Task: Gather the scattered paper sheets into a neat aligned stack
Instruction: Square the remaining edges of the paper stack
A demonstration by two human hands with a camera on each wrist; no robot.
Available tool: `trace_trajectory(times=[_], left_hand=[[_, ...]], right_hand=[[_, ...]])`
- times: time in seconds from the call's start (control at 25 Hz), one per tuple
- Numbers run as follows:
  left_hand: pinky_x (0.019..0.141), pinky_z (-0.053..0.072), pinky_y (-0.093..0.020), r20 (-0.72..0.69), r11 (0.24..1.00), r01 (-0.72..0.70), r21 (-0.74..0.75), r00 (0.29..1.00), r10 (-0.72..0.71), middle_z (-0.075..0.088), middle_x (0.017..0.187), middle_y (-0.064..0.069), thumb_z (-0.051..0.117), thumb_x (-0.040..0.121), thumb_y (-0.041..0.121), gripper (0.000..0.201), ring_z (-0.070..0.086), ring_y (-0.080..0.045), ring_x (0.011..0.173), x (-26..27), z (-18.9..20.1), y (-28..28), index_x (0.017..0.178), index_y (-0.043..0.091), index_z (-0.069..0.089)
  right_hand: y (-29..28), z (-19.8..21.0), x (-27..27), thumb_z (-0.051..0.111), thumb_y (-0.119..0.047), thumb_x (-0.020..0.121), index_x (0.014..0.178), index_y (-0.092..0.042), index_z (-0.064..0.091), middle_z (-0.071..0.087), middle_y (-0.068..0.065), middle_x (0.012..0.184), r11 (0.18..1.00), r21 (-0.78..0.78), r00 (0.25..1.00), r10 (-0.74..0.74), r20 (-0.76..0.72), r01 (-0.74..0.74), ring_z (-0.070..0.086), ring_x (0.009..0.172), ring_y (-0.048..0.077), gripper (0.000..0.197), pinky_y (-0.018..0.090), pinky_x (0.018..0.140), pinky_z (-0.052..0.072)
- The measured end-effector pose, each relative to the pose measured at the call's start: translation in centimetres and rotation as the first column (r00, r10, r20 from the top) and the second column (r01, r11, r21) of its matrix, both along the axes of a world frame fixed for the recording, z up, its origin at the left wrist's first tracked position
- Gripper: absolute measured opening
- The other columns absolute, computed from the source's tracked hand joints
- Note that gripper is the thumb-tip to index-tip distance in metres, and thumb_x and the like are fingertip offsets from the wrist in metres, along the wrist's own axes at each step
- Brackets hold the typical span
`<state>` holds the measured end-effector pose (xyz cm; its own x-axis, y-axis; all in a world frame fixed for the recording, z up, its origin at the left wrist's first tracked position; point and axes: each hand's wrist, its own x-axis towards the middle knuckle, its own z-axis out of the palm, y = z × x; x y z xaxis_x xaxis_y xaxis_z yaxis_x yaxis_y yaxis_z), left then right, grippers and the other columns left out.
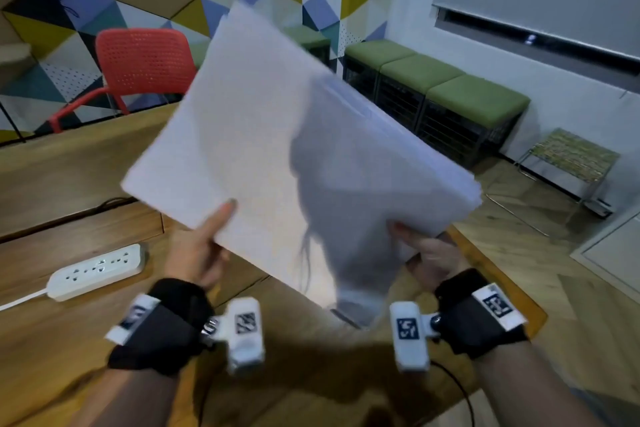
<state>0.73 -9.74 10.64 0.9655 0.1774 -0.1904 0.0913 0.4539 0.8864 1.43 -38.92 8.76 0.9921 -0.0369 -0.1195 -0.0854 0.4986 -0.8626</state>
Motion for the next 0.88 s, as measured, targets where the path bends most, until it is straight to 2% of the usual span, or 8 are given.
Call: trace_trajectory(times=[0.08,0.16,0.24,0.4,0.52,0.68,0.76,0.88], left_hand=[[0.062,0.059,-0.026,0.129,0.999,0.035,0.041,0.991,-0.040,0.075,0.101,-0.002,0.069,0.075,0.024,0.045,0.071,-0.012,0.076,0.3,1.7,3.8,0.118,0.014,0.060],[0.069,0.059,-0.027,0.134,0.955,0.136,0.264,0.975,-0.176,0.073,0.107,-0.004,0.079,0.061,0.031,0.057,0.072,-0.013,0.085,0.2,2.7,5.5,0.116,0.025,0.064],[0.061,0.057,-0.021,0.056,0.871,0.171,0.460,0.974,-0.220,0.077,0.086,0.000,0.087,0.035,0.048,0.069,0.072,-0.007,0.073,-0.1,1.7,4.8,0.097,0.025,0.069],[0.065,0.057,-0.018,-0.011,0.919,0.033,0.393,0.999,-0.031,0.076,0.080,0.015,0.076,0.067,0.013,0.028,0.068,0.005,0.067,-2.1,-2.6,0.3,0.090,0.024,0.064],[0.057,0.051,-0.007,-0.037,0.925,-0.022,0.379,0.999,0.038,0.074,0.074,0.017,0.068,0.074,0.006,0.026,0.065,0.011,0.064,-2.9,-4.5,-0.5,0.089,0.027,0.060],[0.072,0.054,-0.016,-0.027,0.877,-0.031,0.480,0.998,0.050,0.070,0.071,0.014,0.066,0.078,0.000,0.033,0.062,0.000,0.073,-2.7,-3.2,-0.6,0.087,0.030,0.057],[0.090,0.046,-0.032,-0.009,0.813,-0.097,0.575,0.992,0.125,0.063,0.097,0.006,0.072,0.074,0.001,0.046,0.057,-0.010,0.093,-3.1,-2.8,-0.9,0.107,0.027,0.054],[0.095,0.040,-0.027,0.257,0.579,-0.329,0.746,0.944,0.205,0.043,0.134,-0.005,0.081,0.064,0.009,0.107,0.044,-0.018,0.121,-3.3,-3.1,-0.3,0.143,0.039,0.014]], right_hand=[[-2.1,1.4,0.4,0.093,-0.035,0.017,0.070,-0.009,0.074,0.076,0.004,0.071,0.976,-0.217,0.999,-0.041,-0.020,0.036,0.072,0.068,0.015,0.062,0.022,0.054,0.055],[-3.1,2.1,0.5,0.084,-0.018,0.057,0.091,0.001,0.066,0.071,0.026,0.092,0.899,-0.438,0.998,-0.035,-0.055,0.008,0.067,0.084,0.034,0.043,0.031,0.059,0.048],[-3.0,1.5,0.4,0.063,-0.003,0.079,0.096,-0.004,0.058,0.062,0.023,0.099,0.818,-0.574,0.998,0.003,-0.065,-0.040,0.060,0.084,0.027,0.018,0.032,0.070,0.046],[-1.9,-3.2,-0.6,0.085,-0.023,0.051,0.071,-0.018,0.056,0.066,0.000,0.059,0.857,-0.508,0.979,-0.020,-0.205,-0.089,0.064,0.058,0.004,0.035,0.014,0.052,0.051],[-1.6,-5.5,-1.0,0.058,0.011,0.078,0.064,-0.014,0.049,0.052,0.002,0.066,0.756,-0.653,0.979,-0.097,-0.181,-0.046,0.059,0.053,-0.005,0.030,0.019,0.051,0.043],[-1.7,-4.4,-1.2,0.064,0.012,0.074,0.072,-0.017,0.057,0.060,-0.001,0.074,0.762,-0.645,0.991,-0.122,-0.057,0.057,0.062,0.062,-0.008,0.030,0.023,0.061,0.051],[-1.9,-3.6,-1.8,0.066,0.011,0.072,0.094,-0.014,0.060,0.060,-0.005,0.085,0.762,-0.635,0.986,-0.165,-0.007,0.123,0.063,0.084,0.006,0.034,0.021,0.064,0.049],[-1.8,-0.9,-2.2,0.068,-0.009,0.067,0.141,-0.030,0.018,0.045,-0.005,0.121,0.618,-0.693,0.928,-0.232,0.291,0.372,0.045,0.104,0.007,0.092,0.014,0.077,0.039]])
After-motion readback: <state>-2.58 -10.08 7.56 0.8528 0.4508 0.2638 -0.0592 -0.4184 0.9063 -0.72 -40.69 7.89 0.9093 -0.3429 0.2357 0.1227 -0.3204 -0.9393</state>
